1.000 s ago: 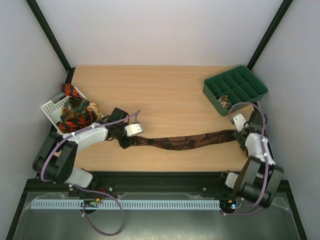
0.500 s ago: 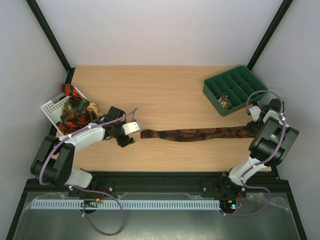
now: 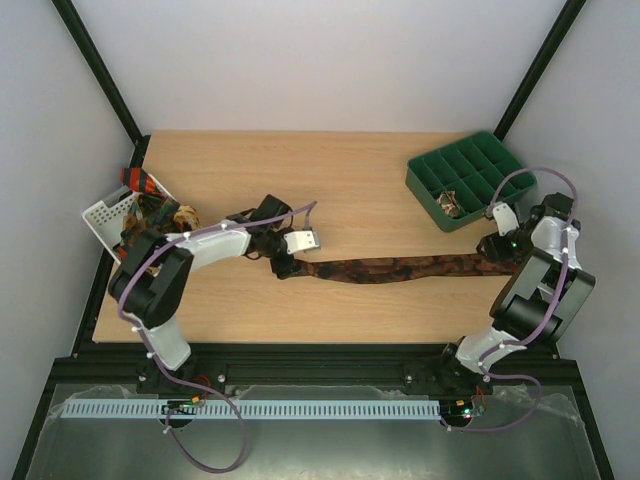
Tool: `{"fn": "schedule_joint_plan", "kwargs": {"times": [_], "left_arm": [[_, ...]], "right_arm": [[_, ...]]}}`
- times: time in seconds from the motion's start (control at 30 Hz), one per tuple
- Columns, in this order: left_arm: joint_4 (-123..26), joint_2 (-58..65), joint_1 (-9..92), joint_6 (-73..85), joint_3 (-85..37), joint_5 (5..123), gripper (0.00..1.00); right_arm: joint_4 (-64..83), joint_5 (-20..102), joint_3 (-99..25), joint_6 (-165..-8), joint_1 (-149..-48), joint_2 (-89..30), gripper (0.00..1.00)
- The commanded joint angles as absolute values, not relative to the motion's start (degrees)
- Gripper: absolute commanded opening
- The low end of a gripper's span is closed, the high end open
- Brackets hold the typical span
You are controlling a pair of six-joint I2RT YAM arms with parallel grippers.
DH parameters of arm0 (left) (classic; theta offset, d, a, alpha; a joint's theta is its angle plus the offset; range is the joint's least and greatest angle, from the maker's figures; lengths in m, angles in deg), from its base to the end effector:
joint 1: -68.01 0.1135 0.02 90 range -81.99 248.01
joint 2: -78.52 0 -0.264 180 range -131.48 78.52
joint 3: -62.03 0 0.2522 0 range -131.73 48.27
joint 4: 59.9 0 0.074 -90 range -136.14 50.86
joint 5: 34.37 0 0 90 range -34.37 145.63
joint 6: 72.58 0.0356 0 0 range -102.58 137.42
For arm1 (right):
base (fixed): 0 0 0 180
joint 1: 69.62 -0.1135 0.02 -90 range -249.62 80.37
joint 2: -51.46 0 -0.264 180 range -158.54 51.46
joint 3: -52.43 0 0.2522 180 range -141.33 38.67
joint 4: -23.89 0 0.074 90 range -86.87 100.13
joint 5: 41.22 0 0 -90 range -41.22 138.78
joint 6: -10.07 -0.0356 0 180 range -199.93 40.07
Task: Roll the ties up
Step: Flatten out the tie at the center of the board.
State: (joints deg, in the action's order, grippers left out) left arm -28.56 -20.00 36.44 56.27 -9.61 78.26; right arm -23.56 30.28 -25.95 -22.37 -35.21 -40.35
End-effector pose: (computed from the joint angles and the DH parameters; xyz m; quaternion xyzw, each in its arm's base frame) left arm 0.2828 -0.1899 0.1697 0.5877 0.7396 -0.1713 0.2799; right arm 0.2754 -0.1750 0.2247 -0.2313 0.9278 -0.0703 0.2843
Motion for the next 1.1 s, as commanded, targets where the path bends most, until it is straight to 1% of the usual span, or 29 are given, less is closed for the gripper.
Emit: {"fn": "schedule_joint_plan", "kwargs": {"times": [0.0, 0.1, 0.17, 0.3, 0.33, 0.43, 0.53, 0.6, 0.73, 0.83, 0.93, 1.0, 1.07], "left_arm": [[-28.7, -23.6, 33.7, 56.2, -11.2, 76.9, 0.73], [-29.9, -24.5, 32.8, 56.0, -10.5, 75.6, 0.54], [-30.6, -23.8, 32.8, 55.8, -9.6, 75.4, 0.39], [-35.7, -18.2, 34.4, 54.0, -4.3, 76.4, 0.07], [-37.1, -16.8, 35.1, 53.3, -3.1, 76.8, 0.05], [-39.7, -14.1, 37.1, 51.6, -0.8, 78.3, 0.04], [-39.8, -15.9, 37.5, 51.0, -0.7, 77.0, 0.08], [-38.2, -17.8, 37.6, 50.6, -2.1, 76.3, 0.1], [-38.7, -19.1, 39.7, 48.5, -3.0, 75.5, 0.1], [-38.1, -19.4, 41.7, 47.6, -3.5, 77.3, 0.11], [-35.7, -20.4, 41.9, 48.5, -4.3, 79.5, 0.14], [-34.7, -21.3, 41.8, 48.6, -4.9, 79.8, 0.15], [-34.3, -21.9, 41.8, 48.6, -5.1, 79.9, 0.16]], "right_arm": [[-31.2, 21.1, -22.4, -23.1, -35.6, -39.3, 0.58], [-28.8, 21.0, -21.3, -24.5, -35.7, -41.6, 0.5], [-28.5, 21.6, -21.9, -25.1, -35.7, -44.0, 0.47], [-27.0, 23.2, -22.5, -26.2, -35.7, -47.4, 0.42], [-26.3, 23.5, -22.6, -26.5, -35.7, -48.0, 0.41], [-24.8, 24.2, -22.9, -27.3, -35.7, -49.7, 0.37], [-23.5, 24.9, -23.7, -28.3, -35.7, -51.6, 0.34], [-23.2, 25.1, -24.2, -28.7, -35.7, -52.8, 0.3], [-23.4, 24.8, -23.9, -27.1, -35.7, -53.0, 0.3], [-25.9, 21.0, -20.8, -20.9, -35.7, -50.4, 0.36], [-30.8, 14.5, -17.7, -12.3, -36.4, -46.1, 0.45], [-32.3, 11.5, -15.6, -8.6, -38.2, -42.6, 0.52], [-31.7, 10.8, -12.8, -6.4, -41.2, -38.9, 0.55]]}}
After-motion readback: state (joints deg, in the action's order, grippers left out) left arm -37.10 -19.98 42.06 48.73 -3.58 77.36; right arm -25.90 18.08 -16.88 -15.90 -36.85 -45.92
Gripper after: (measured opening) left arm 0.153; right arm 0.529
